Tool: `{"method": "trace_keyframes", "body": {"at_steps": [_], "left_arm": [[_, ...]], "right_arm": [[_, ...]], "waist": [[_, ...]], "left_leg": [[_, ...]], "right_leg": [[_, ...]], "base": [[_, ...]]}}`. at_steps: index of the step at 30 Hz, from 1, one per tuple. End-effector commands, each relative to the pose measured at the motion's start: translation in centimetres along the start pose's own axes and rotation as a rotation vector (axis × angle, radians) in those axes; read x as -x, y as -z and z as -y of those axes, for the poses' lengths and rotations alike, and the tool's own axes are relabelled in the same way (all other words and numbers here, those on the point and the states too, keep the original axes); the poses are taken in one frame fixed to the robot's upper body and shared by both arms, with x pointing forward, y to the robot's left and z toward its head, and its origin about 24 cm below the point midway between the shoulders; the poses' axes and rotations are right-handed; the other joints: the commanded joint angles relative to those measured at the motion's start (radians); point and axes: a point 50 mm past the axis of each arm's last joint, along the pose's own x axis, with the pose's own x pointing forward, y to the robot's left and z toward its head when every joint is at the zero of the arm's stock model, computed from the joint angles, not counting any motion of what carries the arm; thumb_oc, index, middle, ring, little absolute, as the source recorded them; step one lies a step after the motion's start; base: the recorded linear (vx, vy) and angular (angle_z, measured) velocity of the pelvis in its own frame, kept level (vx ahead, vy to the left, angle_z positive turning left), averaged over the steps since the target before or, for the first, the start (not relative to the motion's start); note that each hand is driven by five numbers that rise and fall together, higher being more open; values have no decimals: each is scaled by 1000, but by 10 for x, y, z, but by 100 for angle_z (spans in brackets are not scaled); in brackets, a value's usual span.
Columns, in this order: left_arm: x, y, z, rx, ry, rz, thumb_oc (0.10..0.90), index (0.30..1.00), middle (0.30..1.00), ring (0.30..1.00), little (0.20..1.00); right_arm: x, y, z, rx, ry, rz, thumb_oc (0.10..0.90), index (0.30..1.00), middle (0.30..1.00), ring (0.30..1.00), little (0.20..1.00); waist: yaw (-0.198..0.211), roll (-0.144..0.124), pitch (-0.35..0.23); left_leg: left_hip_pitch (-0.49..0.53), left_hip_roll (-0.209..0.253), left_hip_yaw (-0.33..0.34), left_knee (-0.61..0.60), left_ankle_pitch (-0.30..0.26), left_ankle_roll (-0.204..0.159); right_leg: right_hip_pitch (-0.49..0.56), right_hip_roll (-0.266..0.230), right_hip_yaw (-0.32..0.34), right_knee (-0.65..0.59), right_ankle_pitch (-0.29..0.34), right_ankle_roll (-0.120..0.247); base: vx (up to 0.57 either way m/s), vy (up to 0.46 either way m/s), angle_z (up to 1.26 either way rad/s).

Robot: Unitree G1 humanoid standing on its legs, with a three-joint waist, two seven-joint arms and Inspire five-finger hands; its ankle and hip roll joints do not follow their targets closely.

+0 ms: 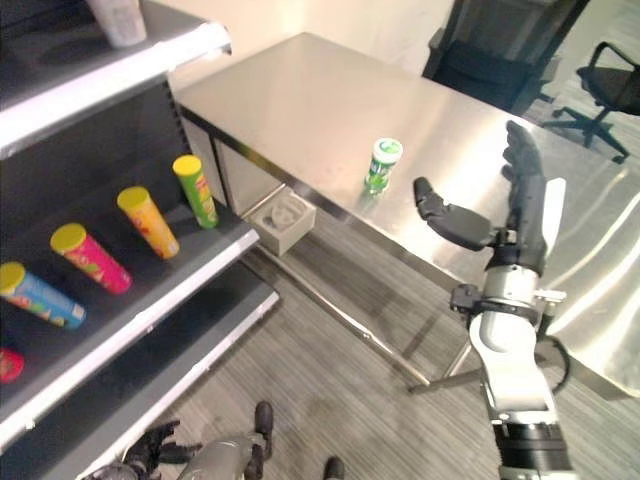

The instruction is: Put the goods on the table back onto the shelves and tidy them up.

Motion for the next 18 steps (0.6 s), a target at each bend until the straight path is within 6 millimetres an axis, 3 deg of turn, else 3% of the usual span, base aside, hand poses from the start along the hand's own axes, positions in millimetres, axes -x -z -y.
{"method": "trace_keyframes", "body": {"at_steps": [1,2,3,5,7,8,9,10,13,18], "left_arm": [[1,-21,-10,-72,-13,111,800,900,900,900,900],[1,-21,-10,-72,-13,111,800,900,900,900,900],[1,-24,-11,-89,-13,121,800,900,900,900,900],[1,-25,-15,-96,-23,127,800,900,900,900,900],[0,-32,-15,-98,-22,148,800,900,900,900,900],[0,-34,-15,-104,-21,154,800,900,900,900,900],[-1,-37,-14,-116,-23,160,800,900,900,900,900],[-1,-37,-15,-134,-21,156,800,900,900,900,900],[-1,-32,-13,-111,-20,146,800,900,900,900,900],[0,-21,-8,-105,3,112,800,900,900,900,900]], "right_arm": [[-37,-55,15,3,75,281,800,900,900,900,900],[-37,-55,15,3,75,281,800,900,900,900,900],[-36,-53,13,2,69,275,800,900,900,900,900],[-35,-49,12,7,71,258,800,900,900,900,900],[-36,-48,15,18,75,252,800,900,900,900,900],[-36,-47,18,21,82,248,800,900,900,900,900],[-37,-44,23,36,107,235,800,900,900,900,900],[-33,-38,30,62,117,205,800,900,900,900,900],[-23,-31,36,67,126,175,800,900,900,900,900],[-20,-35,42,56,81,190,800,900,900,900,900]], "waist": [[35,-4,-48],[36,-5,-48],[18,16,-20],[19,21,-16],[23,24,-19],[18,22,-18],[5,2,-15],[-6,-11,-23],[-6,-41,-58],[-13,-40,-79]], "left_leg": [[44,60,-36,-94,40,-37],[43,59,-35,-94,40,-36],[75,69,-41,-97,31,-22],[89,76,-43,-101,13,-24],[94,93,-63,-104,-5,-47],[93,95,-75,-104,-10,-56],[100,83,-98,-107,-24,-69],[107,75,-114,-103,-35,-72],[116,78,-112,-105,-36,-81],[123,113,-122,-109,-33,-106]], "right_leg": [[-77,60,-44,205,38,36],[-79,59,-43,209,36,36],[-149,41,-50,360,93,52],[-193,-22,-72,394,83,37],[-194,-84,-112,258,58,10],[-182,-92,-118,160,68,9],[-196,-88,-74,-22,115,26],[-164,-72,-44,-113,139,36],[-118,-66,-45,-174,180,56],[-67,-33,-70,-232,180,42]], "base": [[40,75,-60],[32,89,-26],[24,63,26],[74,0,48],[134,-140,27],[171,-267,13],[171,-257,26],[166,-232,37],[135,-144,69],[67,-140,16]]}}
